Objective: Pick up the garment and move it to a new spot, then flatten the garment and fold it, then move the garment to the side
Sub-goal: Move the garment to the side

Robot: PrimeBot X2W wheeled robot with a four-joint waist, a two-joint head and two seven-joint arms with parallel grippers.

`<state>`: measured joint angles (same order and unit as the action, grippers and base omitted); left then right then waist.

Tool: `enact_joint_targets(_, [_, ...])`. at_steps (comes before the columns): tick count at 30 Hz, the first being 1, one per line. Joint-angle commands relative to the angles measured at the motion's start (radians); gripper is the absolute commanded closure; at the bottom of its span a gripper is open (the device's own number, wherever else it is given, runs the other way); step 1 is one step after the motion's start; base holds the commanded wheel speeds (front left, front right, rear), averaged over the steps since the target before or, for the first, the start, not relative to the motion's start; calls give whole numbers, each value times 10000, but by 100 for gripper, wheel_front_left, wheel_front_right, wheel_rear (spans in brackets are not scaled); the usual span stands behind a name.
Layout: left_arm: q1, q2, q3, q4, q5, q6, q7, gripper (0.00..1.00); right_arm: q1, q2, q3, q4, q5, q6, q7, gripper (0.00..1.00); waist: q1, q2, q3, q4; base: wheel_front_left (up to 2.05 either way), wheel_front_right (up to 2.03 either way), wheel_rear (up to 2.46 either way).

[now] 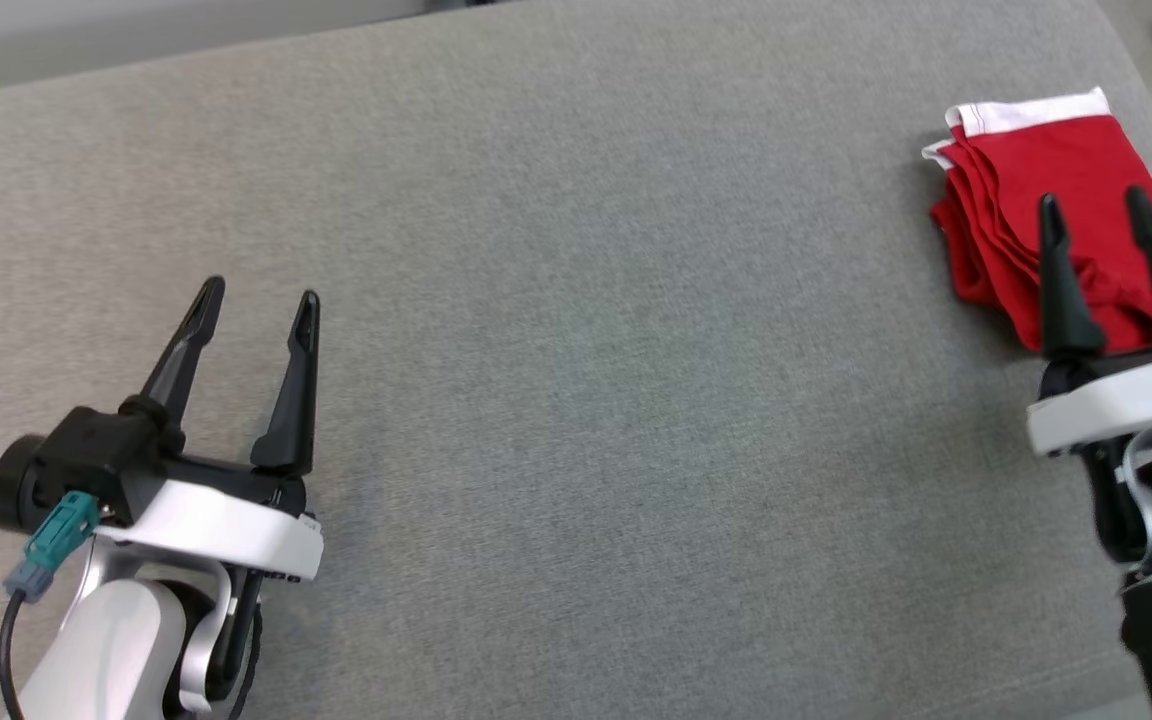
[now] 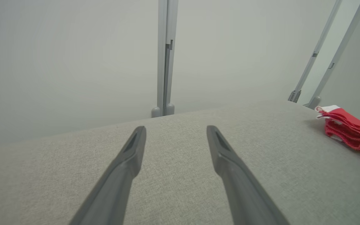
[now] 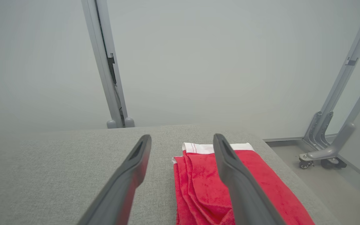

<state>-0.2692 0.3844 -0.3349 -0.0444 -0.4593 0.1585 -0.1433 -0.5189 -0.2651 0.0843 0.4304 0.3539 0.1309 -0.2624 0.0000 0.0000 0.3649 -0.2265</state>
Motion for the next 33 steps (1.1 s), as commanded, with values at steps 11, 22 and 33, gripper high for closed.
enact_joint_targets(11, [1027, -233, 551, 465, -517, 482, -598, 0, 1939, 1650, -306, -2439, -886, 0, 1215, 0, 0, 0, -1299, 1268, 0, 0, 0])
enact_joint_targets(22, [1968, -246, 672, 681, -710, 594, -806, 0, 3265, 1939, -559, -3165, -1162, 0, 1892, 0, 0, 0, -2355, 1901, 0, 0, 0])
enact_joint_targets(33, [2998, -156, 526, 735, -825, 663, -799, 0, 4467, 1916, -971, -3758, -1234, 0, 2534, 0, 0, 0, -3487, 1900, 0, 0, 0])
